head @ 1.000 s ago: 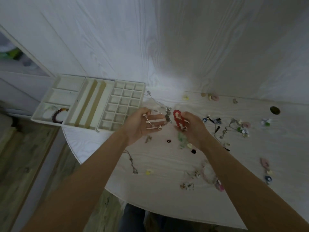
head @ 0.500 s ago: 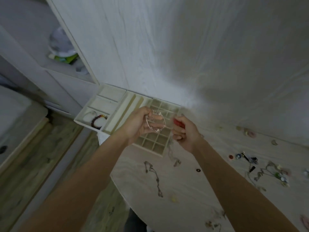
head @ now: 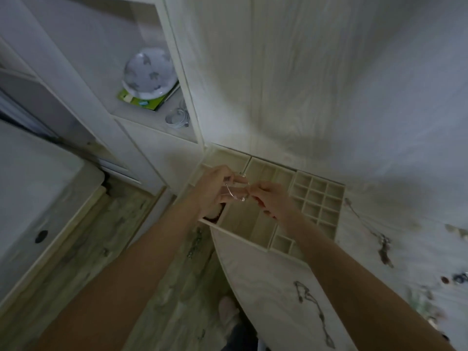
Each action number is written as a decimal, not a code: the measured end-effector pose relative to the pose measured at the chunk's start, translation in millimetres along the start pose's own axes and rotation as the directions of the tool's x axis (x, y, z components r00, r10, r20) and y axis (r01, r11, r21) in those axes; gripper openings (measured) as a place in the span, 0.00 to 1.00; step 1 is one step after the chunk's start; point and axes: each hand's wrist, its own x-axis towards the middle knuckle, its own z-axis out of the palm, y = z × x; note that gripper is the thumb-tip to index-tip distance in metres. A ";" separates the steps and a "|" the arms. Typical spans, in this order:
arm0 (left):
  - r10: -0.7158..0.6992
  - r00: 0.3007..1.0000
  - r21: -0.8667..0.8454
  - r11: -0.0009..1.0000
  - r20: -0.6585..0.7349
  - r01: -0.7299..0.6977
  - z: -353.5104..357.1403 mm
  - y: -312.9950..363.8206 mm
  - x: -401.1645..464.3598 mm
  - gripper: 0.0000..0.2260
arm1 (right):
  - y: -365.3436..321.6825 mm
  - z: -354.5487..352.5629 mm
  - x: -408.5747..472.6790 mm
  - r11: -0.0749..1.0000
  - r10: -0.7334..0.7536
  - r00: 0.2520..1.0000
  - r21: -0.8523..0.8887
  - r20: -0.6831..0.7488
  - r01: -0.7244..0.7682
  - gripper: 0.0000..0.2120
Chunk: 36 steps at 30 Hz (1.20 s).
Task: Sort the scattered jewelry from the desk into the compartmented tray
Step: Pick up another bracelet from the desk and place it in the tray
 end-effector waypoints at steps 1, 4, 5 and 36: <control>0.006 1.000 0.042 0.999 -0.005 -0.005 -9.0 0.0 5.0 0.10 | -1.3 8.6 7.3 0.997 -0.034 0.999 -0.067 -0.031 0.032 0.09; 0.058 0.995 0.254 0.966 -0.079 -0.036 -33.2 -4.1 21.1 0.07 | -5.2 27.6 25.9 0.978 -0.095 0.990 -0.193 -0.100 0.074 0.08; 0.079 0.989 0.311 0.950 -0.121 -0.038 -41.0 -5.7 27.9 0.07 | -6.5 32.4 31.7 0.977 -0.087 0.991 -0.206 -0.104 0.064 0.09; 0.192 0.972 0.982 -0.158 0.132 -0.102 -73.2 -43.7 89.3 0.13 | -20.2 60.3 101.1 0.412 0.126 0.986 -0.910 0.105 0.044 0.09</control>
